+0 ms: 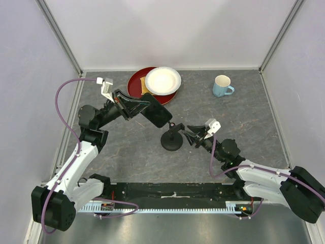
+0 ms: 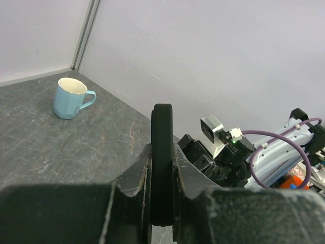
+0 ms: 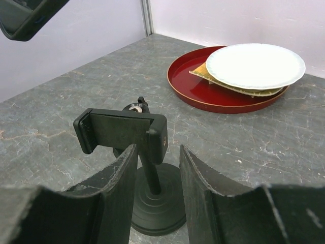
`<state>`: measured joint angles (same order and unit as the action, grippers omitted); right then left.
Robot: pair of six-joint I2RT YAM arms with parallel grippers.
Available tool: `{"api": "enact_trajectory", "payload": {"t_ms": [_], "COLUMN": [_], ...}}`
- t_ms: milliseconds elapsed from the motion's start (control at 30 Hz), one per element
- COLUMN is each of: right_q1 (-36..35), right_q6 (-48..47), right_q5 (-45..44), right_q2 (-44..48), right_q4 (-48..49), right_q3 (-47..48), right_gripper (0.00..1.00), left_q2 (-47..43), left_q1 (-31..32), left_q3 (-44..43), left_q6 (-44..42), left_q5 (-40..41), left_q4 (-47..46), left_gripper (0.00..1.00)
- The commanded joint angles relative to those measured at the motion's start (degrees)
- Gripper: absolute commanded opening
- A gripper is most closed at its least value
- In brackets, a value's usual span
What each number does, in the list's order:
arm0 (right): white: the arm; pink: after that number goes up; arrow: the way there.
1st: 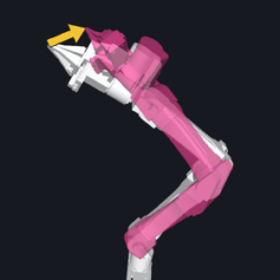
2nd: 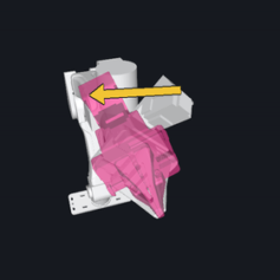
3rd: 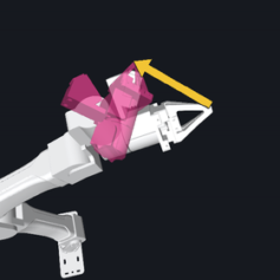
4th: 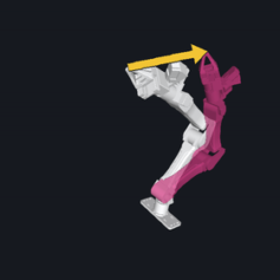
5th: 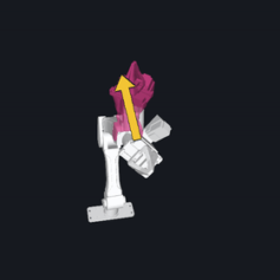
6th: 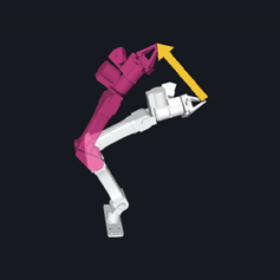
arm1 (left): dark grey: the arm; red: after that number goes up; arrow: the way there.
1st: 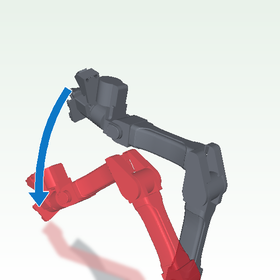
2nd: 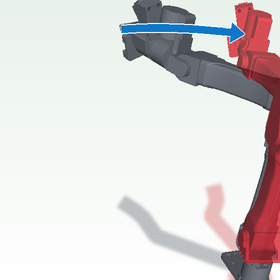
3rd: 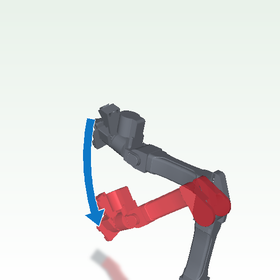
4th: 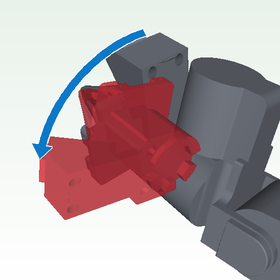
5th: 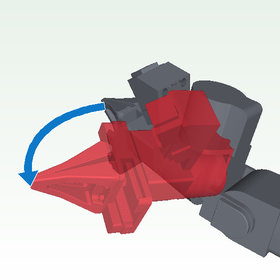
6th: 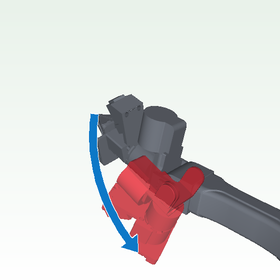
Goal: Place the phone on the phone stand
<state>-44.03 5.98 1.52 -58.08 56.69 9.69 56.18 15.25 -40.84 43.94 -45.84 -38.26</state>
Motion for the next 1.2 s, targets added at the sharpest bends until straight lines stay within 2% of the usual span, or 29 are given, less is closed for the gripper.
{"api": "enact_trajectory", "payload": {"t_ms": [0, 400, 833, 1033, 1133, 1167], "right_q1": [-0.18, -0.18, -0.18, -0.27, -0.35, -0.35], "right_q6": [1.05, 0.79, -0.18, 0.44, 0.53, 0.53], "right_q5": [0.59, 0.41, -0.11, 0.68, -0.02, -0.11], "right_q2": [-1.32, -4.14, -4.05, -5.72, -5.64, -5.72], "right_q4": [4.92, 5.01, 2.73, 3.69, 2.30, 2.03], "right_q3": [2.87, 4.63, 4.72, 5.68, 5.95, 6.12], "right_gripper": [0.45, 0.40, 0.40, 0.33, 0.26, 0.20], "left_q2": [-0.55, 0.33, -0.02, 0.85, 1.38, 1.91], "left_q1": [0.22, 0.22, 0.22, 0.31, 0.49, 0.66], "left_q3": [-0.91, -0.73, -0.65, -0.91, -1.35, -1.43], "left_q6": [3.43, 5.01, 5.01, 5.54, 5.89, 5.89], "left_q5": [-0.82, -1.44, -1.44, -1.70, -2.32, -3.10], "left_q4": [-6.74, -8.23, -8.32, -8.41, -8.67, -8.67], "left_gripper": [0.02, 0.02, 0.02, 0.02, 0.02, 0.02]}}
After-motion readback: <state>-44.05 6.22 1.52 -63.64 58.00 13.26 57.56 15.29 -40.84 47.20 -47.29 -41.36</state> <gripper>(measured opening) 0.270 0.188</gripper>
